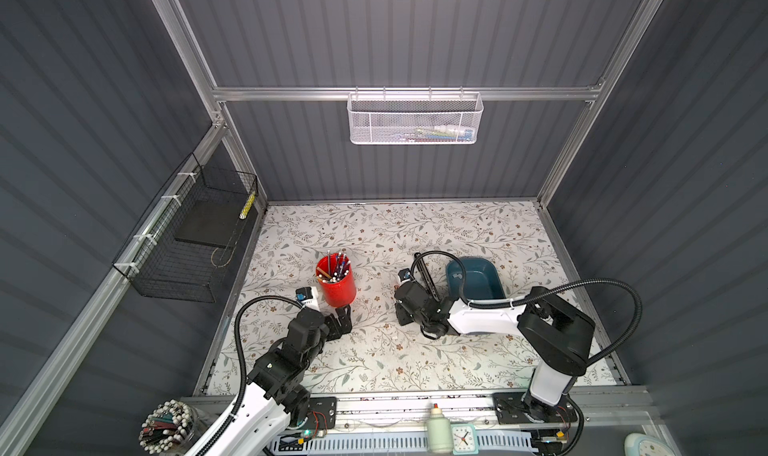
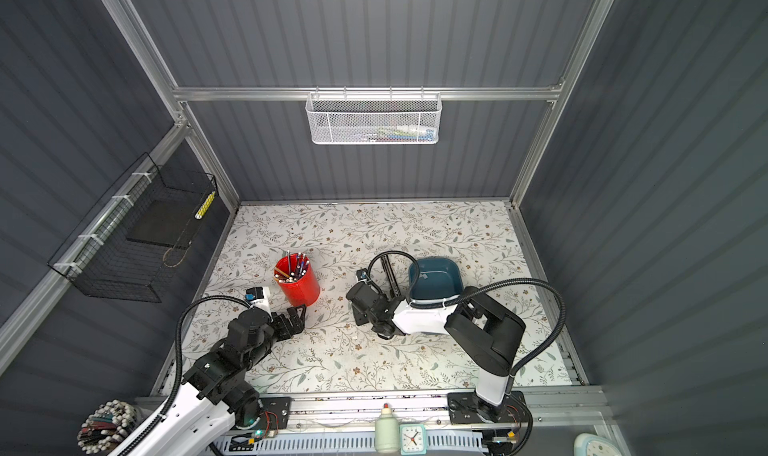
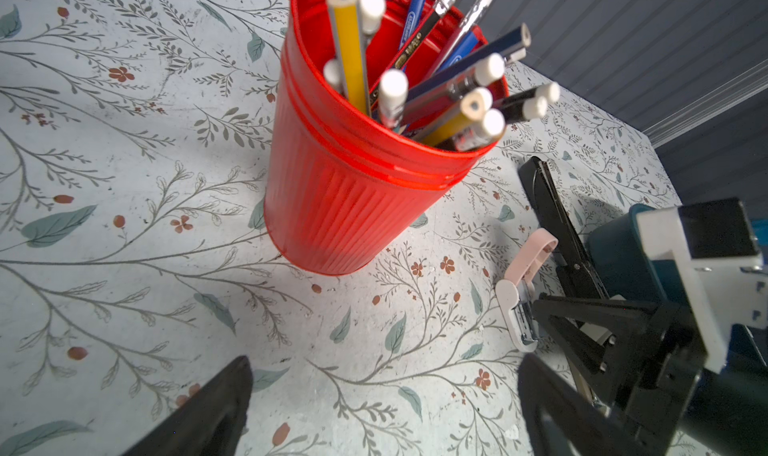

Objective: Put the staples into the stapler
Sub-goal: 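Press the staple strip into the pink stapler's channel with the right gripper, then hold the right gripper in the pink stapler's channel, pushing the strip down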

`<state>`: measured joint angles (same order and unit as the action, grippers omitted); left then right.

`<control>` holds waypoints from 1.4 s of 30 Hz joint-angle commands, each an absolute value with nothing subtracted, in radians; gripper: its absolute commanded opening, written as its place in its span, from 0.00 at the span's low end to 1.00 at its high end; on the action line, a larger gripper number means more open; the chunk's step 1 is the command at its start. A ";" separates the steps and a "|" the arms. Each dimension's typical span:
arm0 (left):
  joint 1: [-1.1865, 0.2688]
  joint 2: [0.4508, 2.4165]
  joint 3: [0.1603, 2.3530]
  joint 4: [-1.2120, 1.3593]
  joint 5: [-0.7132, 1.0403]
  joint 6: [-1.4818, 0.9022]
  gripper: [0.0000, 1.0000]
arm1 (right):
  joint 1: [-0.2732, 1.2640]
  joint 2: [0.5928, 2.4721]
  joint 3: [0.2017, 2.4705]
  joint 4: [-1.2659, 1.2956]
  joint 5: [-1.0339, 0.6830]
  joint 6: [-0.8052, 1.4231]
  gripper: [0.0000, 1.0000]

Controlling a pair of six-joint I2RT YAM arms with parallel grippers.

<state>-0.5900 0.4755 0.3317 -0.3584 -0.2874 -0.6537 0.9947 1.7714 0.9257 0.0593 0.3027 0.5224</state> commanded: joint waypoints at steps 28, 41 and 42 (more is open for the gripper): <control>-0.592 0.474 0.351 -0.362 -0.297 -0.634 1.00 | 0.999 1.765 0.932 0.086 0.289 0.507 0.06; -0.592 0.476 0.351 -0.362 -0.297 -0.633 1.00 | 0.999 1.785 0.946 0.080 0.287 0.508 0.06; -0.592 0.477 0.351 -0.361 -0.296 -0.634 1.00 | 0.998 1.785 0.947 0.080 0.289 0.506 0.06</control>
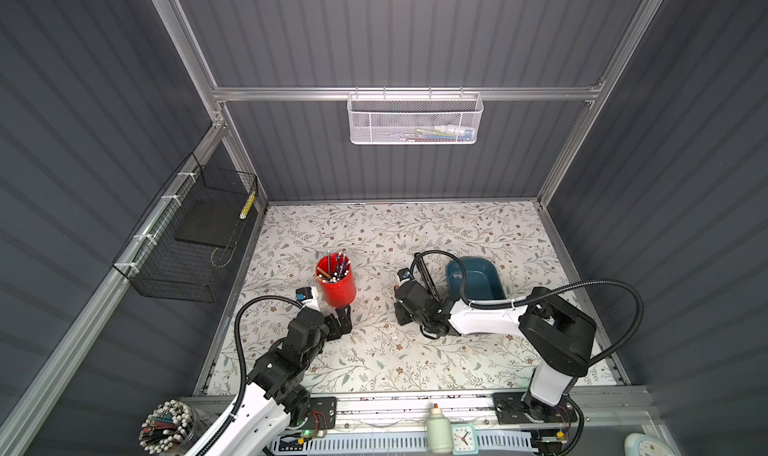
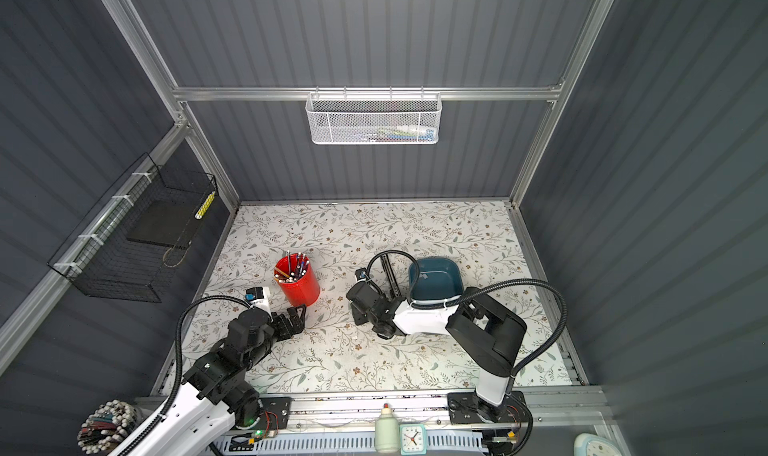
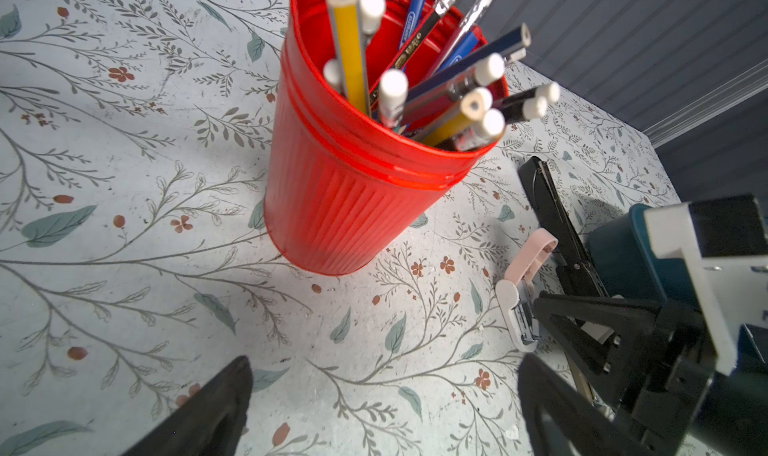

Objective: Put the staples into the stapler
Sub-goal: 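Hold the right gripper in the pink stapler's channel, pushing the strip down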

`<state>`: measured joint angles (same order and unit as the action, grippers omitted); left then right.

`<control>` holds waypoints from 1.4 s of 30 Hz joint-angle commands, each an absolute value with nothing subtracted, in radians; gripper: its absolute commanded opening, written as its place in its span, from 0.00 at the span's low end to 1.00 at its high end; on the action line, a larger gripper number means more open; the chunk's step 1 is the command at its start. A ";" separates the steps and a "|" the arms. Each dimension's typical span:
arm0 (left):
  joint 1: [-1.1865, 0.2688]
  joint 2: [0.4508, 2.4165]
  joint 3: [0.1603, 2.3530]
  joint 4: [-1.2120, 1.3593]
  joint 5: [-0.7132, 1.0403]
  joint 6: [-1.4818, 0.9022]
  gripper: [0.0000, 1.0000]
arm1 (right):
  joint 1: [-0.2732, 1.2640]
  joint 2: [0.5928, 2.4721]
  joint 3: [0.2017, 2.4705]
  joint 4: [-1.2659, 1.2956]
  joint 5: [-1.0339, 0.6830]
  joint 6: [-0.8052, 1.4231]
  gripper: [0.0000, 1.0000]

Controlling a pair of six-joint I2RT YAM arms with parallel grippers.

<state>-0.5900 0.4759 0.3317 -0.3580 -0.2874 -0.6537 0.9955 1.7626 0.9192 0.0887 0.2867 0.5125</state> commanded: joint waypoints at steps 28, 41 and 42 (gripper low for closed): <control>-0.592 0.475 0.350 -0.362 -0.296 -0.634 1.00 | 0.996 1.775 0.936 0.074 0.327 0.497 0.07; -0.592 0.475 0.350 -0.362 -0.295 -0.634 1.00 | 0.996 1.795 0.941 0.078 0.322 0.497 0.07; -0.592 0.475 0.350 -0.362 -0.296 -0.634 1.00 | 0.996 1.795 0.940 0.077 0.323 0.498 0.07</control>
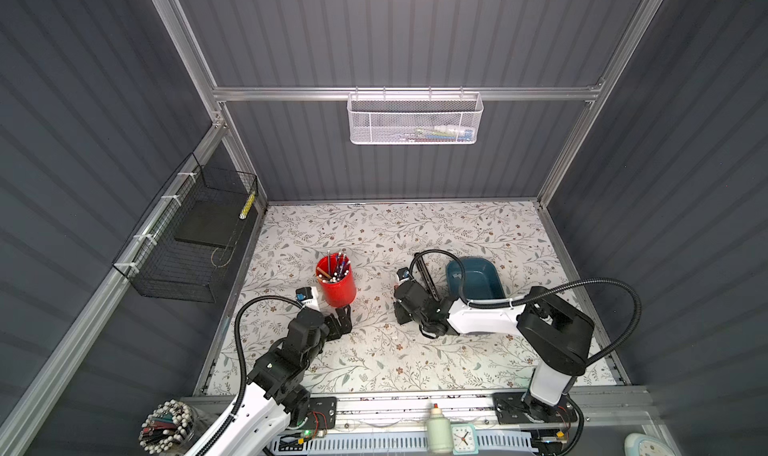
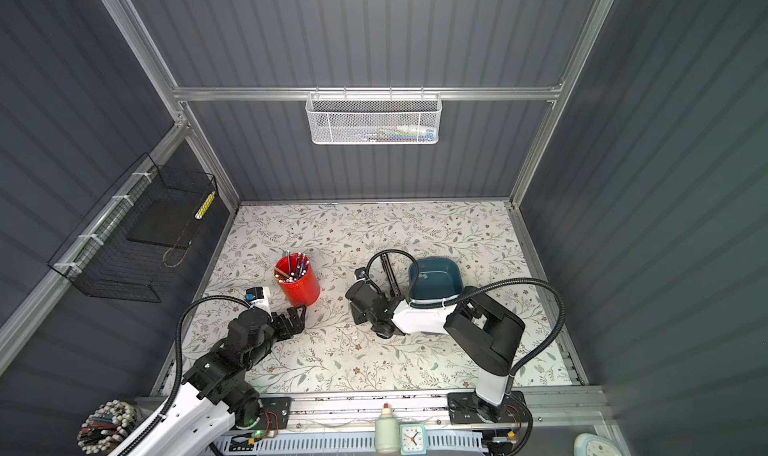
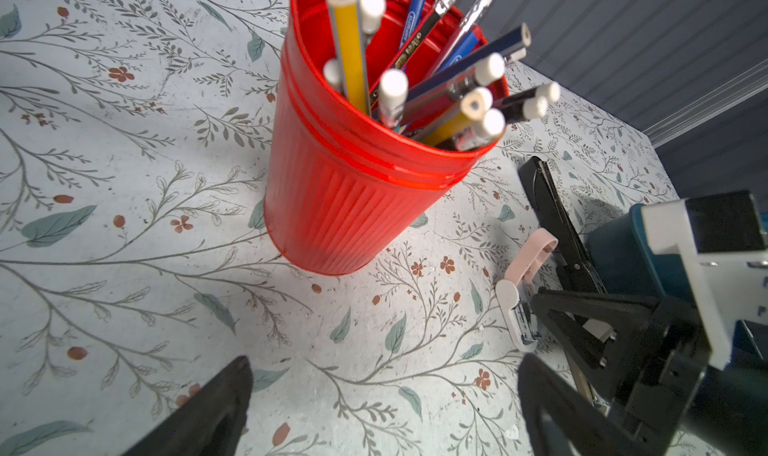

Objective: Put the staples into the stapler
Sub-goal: 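Hold the right gripper in the pink stapler's channel, pushing the strip down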

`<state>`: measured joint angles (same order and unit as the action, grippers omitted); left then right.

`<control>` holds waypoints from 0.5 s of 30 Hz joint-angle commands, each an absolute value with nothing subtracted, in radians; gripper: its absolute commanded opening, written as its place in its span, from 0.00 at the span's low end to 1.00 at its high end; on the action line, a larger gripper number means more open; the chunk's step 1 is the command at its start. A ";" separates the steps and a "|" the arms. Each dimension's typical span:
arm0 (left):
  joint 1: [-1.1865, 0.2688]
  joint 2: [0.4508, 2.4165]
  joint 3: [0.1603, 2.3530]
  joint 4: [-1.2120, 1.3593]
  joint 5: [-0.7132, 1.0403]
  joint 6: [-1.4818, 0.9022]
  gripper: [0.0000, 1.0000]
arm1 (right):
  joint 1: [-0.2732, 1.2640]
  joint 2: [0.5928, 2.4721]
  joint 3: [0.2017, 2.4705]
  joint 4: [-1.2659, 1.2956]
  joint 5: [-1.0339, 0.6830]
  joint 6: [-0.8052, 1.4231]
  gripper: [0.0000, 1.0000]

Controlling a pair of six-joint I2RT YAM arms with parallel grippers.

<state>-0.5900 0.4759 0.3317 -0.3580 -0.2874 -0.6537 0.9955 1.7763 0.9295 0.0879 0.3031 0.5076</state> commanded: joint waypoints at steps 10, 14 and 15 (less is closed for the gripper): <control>-0.592 0.475 0.350 -0.362 -0.295 -0.634 1.00 | 0.995 1.800 0.942 0.078 0.324 0.497 0.07; -0.592 0.475 0.350 -0.362 -0.296 -0.634 1.00 | 0.996 1.808 0.943 0.080 0.327 0.498 0.07; -0.592 0.476 0.350 -0.362 -0.295 -0.634 1.00 | 0.996 1.810 0.943 0.080 0.327 0.498 0.07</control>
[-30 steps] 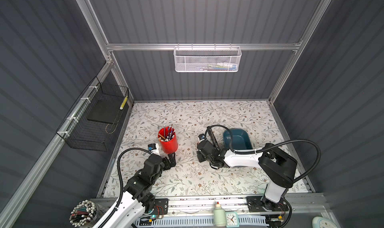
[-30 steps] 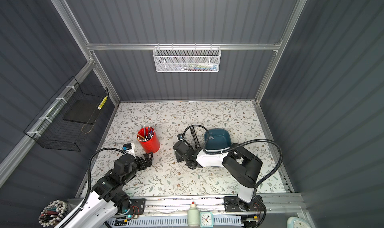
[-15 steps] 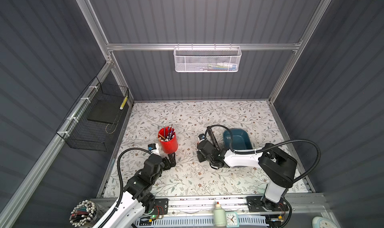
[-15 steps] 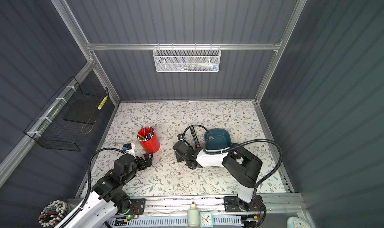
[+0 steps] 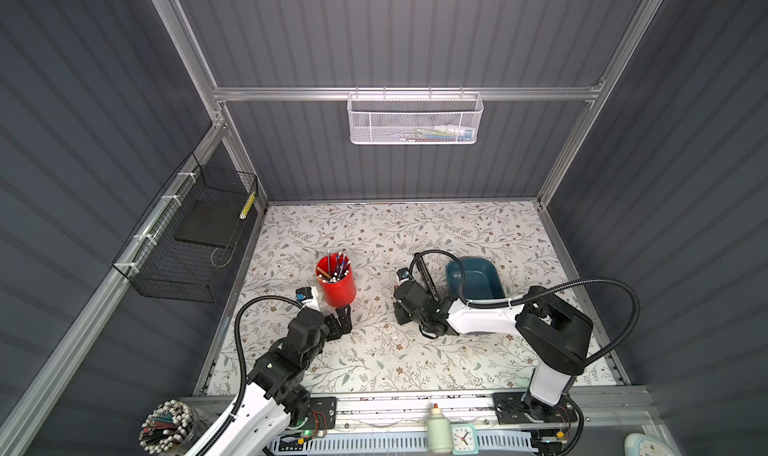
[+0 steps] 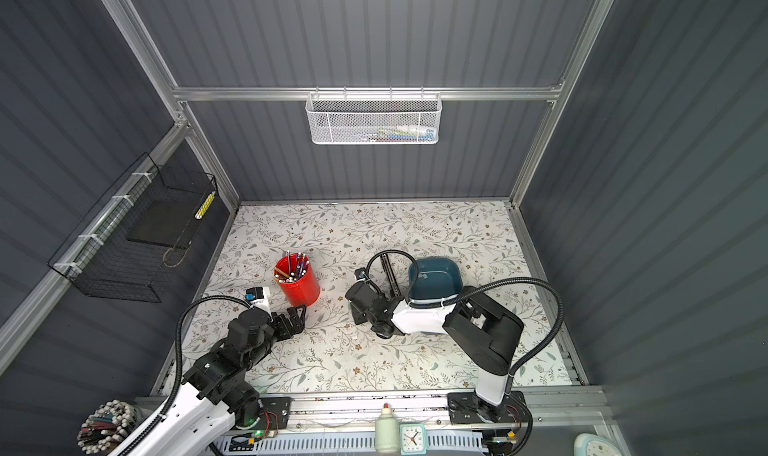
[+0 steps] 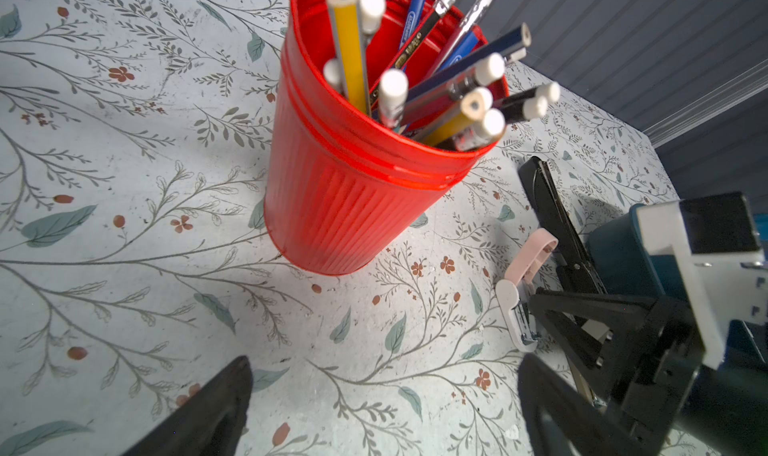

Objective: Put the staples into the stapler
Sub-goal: 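Hold the right gripper in the pink stapler's channel, pushing the strip down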

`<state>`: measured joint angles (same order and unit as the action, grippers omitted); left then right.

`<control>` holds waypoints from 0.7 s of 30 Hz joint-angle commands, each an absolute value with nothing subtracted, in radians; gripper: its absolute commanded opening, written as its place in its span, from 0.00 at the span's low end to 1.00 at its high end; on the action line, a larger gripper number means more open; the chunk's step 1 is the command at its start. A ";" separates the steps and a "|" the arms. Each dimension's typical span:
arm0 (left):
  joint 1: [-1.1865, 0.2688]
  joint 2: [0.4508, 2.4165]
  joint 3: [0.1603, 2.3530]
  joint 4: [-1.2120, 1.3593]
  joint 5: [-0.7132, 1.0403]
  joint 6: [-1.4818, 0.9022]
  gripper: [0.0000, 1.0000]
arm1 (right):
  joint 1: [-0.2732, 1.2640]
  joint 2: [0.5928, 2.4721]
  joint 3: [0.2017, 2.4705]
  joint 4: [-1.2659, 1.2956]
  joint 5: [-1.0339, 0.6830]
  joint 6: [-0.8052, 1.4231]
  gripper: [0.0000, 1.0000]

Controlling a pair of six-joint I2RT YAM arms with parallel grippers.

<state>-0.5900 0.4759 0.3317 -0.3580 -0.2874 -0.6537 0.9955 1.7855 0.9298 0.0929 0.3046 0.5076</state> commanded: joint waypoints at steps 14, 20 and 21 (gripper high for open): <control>-0.592 0.476 0.350 -0.362 -0.296 -0.634 1.00 | 0.995 1.809 0.939 0.078 0.316 0.505 0.05; -0.592 0.476 0.351 -0.361 -0.298 -0.635 1.00 | 1.003 1.801 0.931 0.035 0.318 0.537 0.06; -0.592 0.476 0.351 -0.361 -0.298 -0.634 1.00 | 1.007 1.800 0.928 0.030 0.317 0.541 0.06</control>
